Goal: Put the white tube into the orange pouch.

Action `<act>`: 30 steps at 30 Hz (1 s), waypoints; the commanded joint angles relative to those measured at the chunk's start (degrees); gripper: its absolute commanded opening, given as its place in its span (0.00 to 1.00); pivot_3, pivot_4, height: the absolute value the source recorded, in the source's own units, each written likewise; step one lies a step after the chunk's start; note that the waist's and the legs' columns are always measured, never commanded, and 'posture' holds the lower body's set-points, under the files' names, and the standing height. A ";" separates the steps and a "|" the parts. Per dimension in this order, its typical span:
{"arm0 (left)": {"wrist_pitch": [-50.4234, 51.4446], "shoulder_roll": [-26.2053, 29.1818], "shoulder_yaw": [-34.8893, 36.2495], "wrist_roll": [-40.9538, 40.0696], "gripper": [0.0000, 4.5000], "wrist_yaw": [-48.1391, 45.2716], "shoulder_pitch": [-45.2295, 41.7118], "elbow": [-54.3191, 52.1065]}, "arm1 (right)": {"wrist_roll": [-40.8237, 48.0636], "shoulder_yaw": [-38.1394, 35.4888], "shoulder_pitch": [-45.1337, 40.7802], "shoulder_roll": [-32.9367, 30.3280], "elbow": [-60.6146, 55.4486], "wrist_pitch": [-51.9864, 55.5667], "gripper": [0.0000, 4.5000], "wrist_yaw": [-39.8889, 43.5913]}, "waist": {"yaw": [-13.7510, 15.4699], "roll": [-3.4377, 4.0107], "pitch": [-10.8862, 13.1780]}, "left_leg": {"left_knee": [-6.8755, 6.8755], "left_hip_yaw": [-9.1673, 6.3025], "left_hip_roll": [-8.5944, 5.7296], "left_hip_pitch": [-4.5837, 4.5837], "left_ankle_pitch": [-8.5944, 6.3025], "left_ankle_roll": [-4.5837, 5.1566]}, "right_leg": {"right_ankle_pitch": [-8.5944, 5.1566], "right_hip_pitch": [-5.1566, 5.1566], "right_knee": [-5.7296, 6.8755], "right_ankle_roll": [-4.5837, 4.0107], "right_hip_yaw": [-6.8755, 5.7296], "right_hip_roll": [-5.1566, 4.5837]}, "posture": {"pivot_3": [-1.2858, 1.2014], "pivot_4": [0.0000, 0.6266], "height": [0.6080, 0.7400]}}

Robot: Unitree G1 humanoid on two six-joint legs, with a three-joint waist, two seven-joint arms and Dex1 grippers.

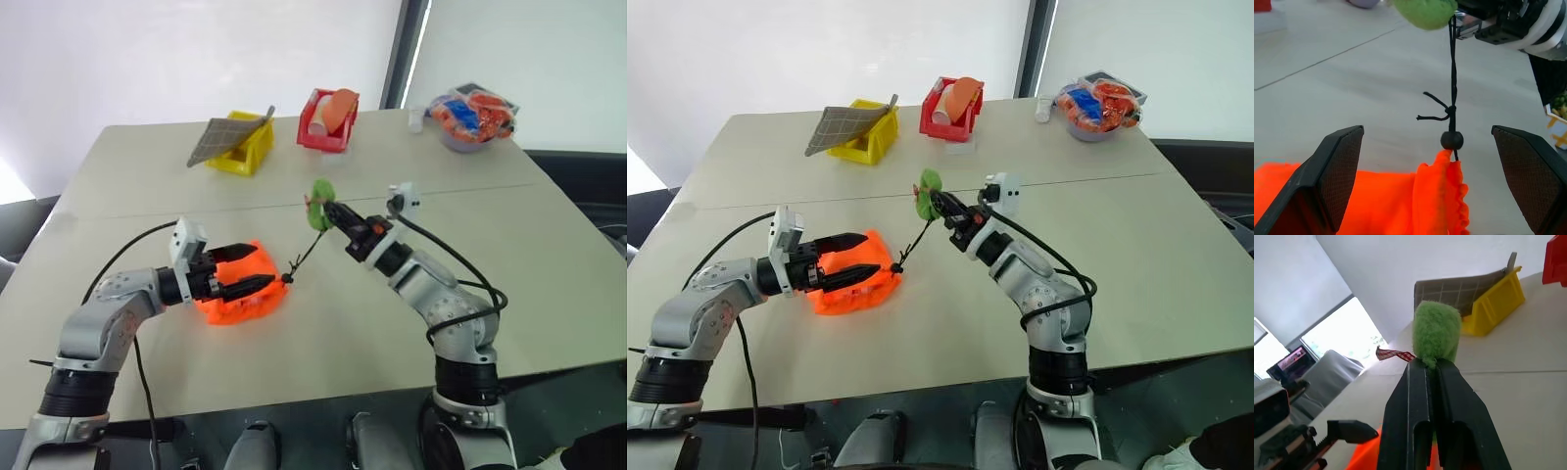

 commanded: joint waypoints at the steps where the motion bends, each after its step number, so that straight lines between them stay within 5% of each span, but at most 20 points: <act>1: -4.73 -0.40 0.77 3.27 0.99 2.84 2.06 -5.13 | 1.21 -0.73 -1.60 1.34 0.54 -0.78 0.00 -2.60 | 0.08 0.01 0.01 | 0.00 0.01 0.00 0.00 0.00 0.00 | 0.00 0.00 -0.01 0.00 0.00 -0.01 | 0.52 0.24 1.00; 13: -11.67 -5.65 -8.38 22.89 0.99 21.38 10.40 -23.57 | 7.18 -3.79 -4.13 5.36 3.95 -0.04 0.00 -8.63 | 0.25 0.04 0.02 | 0.00 0.00 0.00 0.01 0.00 0.00 | 0.00 0.03 -0.01 -0.01 0.01 -0.01 | 0.52 0.24 1.00; 21: -16.23 -9.41 -17.72 45.14 0.99 35.44 12.69 -22.98 | 15.08 -6.65 -4.89 6.69 4.54 2.18 0.00 -11.70 | 0.27 0.11 0.02 | 0.01 0.00 -0.01 0.00 0.00 0.00 | -0.01 0.05 -0.01 0.01 0.01 0.01 | 0.52 0.24 1.00; 30: -23.82 -8.94 -21.63 55.84 0.99 39.03 12.37 -17.53 | 20.66 -5.99 -4.21 6.68 3.48 3.79 0.00 -14.23 | 0.21 0.21 0.04 | 0.01 0.00 -0.01 0.01 0.00 0.01 | -0.14 0.03 0.01 0.23 0.00 0.02 | 0.52 0.24 1.00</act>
